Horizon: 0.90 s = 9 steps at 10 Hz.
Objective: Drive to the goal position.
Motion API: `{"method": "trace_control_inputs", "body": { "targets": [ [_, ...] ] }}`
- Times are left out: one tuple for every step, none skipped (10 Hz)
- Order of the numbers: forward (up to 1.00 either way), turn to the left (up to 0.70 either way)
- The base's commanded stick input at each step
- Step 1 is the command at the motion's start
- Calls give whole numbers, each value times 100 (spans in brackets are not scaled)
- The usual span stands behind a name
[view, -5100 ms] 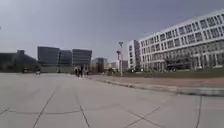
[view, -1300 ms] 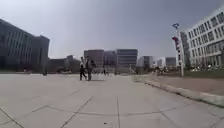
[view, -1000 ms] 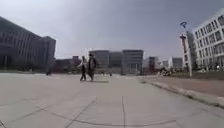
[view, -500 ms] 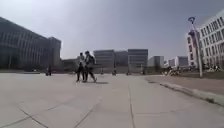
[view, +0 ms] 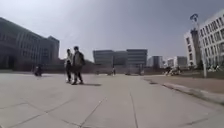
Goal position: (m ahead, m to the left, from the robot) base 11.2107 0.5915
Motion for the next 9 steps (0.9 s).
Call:
{"method": "trace_control_inputs", "body": {
  "targets": [
    [85,0],
    [85,0],
    [85,0],
    [85,0],
    [85,0],
    [85,0],
    [85,0],
    [85,0],
    [85,0]
  ]
}}
